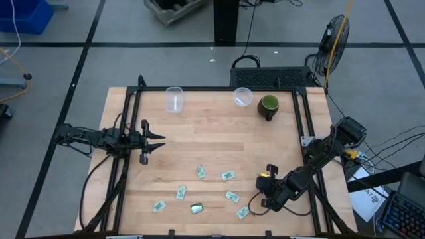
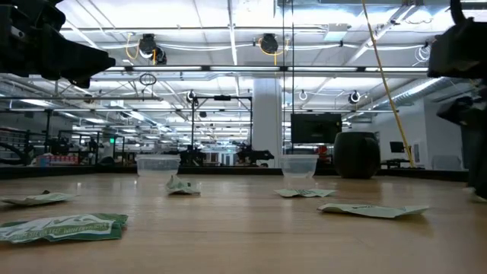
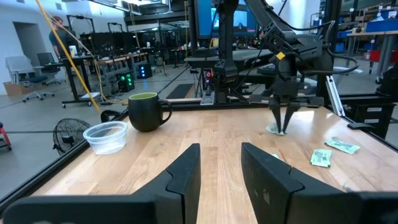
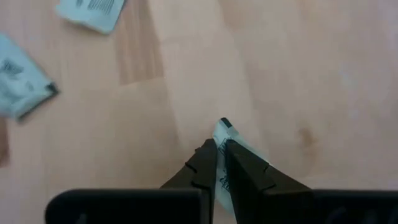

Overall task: Pick and place items into bin
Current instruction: Put the green stevia packet into the right transparent bin

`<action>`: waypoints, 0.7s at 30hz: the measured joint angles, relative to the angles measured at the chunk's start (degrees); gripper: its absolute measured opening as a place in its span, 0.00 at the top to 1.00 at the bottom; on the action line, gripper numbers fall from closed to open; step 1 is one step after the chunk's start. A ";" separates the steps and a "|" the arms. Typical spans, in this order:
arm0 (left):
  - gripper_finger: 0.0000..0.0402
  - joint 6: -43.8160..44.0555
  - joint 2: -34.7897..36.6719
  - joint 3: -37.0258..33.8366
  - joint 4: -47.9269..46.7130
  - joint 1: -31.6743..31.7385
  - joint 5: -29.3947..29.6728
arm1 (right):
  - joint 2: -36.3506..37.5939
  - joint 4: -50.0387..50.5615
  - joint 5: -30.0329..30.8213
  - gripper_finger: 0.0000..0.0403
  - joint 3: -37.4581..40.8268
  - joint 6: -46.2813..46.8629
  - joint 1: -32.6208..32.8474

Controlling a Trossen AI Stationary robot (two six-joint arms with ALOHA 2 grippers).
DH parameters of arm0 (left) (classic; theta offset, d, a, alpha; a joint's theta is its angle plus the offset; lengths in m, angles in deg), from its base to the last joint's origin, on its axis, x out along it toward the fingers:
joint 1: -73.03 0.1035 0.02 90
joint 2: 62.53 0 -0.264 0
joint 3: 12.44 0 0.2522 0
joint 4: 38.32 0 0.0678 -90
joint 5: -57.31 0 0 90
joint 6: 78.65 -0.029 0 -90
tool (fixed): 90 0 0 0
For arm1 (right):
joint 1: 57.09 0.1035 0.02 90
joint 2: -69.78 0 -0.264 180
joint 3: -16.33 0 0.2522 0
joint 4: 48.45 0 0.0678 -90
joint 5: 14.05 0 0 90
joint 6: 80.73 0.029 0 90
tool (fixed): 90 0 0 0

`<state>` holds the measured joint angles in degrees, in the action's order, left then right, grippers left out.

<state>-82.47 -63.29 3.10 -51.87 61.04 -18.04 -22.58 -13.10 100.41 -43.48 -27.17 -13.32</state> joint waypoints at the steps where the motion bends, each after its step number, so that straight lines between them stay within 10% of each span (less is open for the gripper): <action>1: 0.70 -0.01 0.00 0.00 0.00 0.01 0.00 | 0.39 -0.18 0.71 0.95 -0.02 -0.55 -0.50; 21: 0.70 0.00 0.02 0.00 0.00 0.00 0.02 | 16.18 -1.07 20.70 0.94 -0.15 -28.22 -14.16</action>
<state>-82.47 -63.27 3.10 -51.87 61.04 -18.02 -6.40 -14.17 121.10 -43.63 -55.39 -27.48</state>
